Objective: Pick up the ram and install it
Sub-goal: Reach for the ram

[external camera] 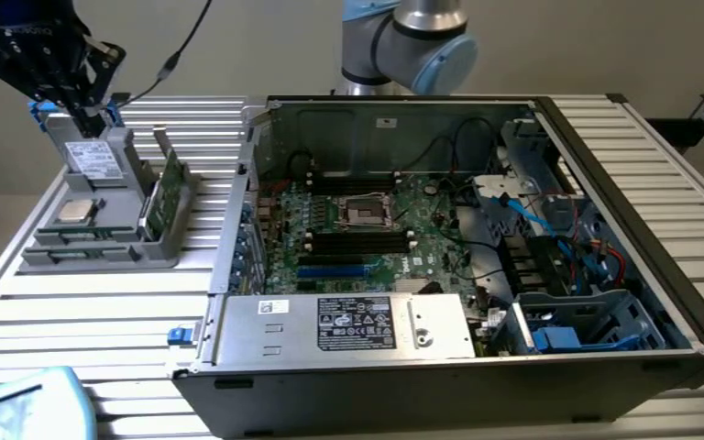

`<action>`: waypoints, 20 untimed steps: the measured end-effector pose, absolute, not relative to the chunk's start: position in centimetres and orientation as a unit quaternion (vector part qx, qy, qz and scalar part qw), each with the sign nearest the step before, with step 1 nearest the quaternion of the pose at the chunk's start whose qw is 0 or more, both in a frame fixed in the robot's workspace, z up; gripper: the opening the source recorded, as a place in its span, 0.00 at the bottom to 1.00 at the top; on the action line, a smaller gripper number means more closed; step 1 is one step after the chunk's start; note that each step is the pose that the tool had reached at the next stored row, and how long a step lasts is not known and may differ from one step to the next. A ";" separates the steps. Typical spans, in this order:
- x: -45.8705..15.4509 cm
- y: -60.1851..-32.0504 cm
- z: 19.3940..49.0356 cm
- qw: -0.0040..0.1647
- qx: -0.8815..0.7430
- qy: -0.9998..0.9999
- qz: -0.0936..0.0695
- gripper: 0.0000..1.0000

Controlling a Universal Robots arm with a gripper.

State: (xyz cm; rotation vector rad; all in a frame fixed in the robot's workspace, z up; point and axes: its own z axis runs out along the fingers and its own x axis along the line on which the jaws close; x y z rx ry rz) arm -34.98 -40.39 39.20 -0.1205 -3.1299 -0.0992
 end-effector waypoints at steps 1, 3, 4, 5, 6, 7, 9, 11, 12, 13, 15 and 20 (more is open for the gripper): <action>-35.4 -40.4 39.2 0.005 -0.039 -0.999 -0.032 0.11; -36.2 -40.4 39.2 0.008 -0.039 -0.999 -0.032 0.11; -36.6 -40.5 39.2 0.010 -0.039 -0.999 -0.032 0.11; -37.0 -40.5 39.1 0.011 -0.039 -0.999 -0.032 0.11; -37.4 -40.5 39.1 0.013 -0.039 -0.999 -0.032 0.11; -37.7 -40.5 39.1 0.014 -0.039 -0.999 -0.032 0.11; -38.5 -40.6 39.0 0.017 -0.039 -0.999 -0.033 0.11; -39.0 -40.6 39.0 0.020 -0.039 -0.999 -0.033 0.11; -39.2 -40.6 38.9 0.022 -0.039 -0.998 -0.033 0.11; -39.4 -40.6 38.9 0.023 -0.039 -0.998 -0.033 0.11; -39.7 -40.6 38.8 0.027 -0.039 -0.998 -0.033 0.11; -40.5 -40.7 38.4 0.030 -0.039 -0.998 -0.033 0.11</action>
